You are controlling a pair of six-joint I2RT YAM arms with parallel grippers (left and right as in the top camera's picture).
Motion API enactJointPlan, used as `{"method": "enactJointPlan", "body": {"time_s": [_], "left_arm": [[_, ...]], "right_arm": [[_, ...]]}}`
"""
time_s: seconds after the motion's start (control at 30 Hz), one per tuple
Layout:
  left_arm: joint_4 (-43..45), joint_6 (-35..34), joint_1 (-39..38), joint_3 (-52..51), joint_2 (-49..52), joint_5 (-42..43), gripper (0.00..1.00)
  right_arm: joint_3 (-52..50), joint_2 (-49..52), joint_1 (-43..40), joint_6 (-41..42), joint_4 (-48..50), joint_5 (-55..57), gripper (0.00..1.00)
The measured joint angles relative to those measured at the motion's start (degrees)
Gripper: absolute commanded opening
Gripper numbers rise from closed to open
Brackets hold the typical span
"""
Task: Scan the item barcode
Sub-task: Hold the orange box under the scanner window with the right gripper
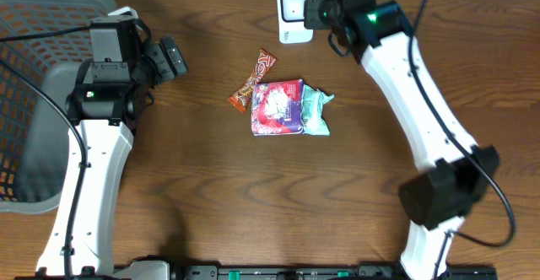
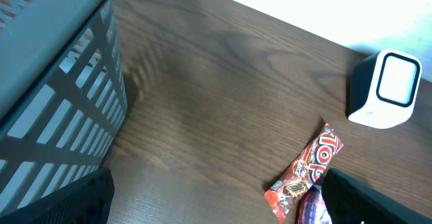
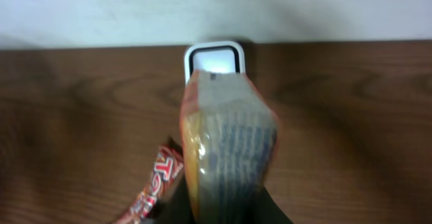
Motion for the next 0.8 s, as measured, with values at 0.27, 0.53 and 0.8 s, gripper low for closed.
{"method": "enactJointPlan", "body": {"time_s": [0.27, 0.53, 0.8], "left_arm": [[0.0, 0.0, 0.0, 0.0, 0.0, 0.0, 0.98], [0.0, 0.0, 0.0, 0.0, 0.0, 0.0, 0.98], [0.0, 0.0, 0.0, 0.0, 0.0, 0.0, 0.98]], "right_arm": [[7.2, 8.2, 0.0, -2.3, 2.6, 0.0, 0.01], [7.7, 15.4, 0.0, -2.8, 13.5, 0.9, 0.01], [7.7, 22.8, 0.0, -3.5, 16.9, 1.6, 0.01]]}}
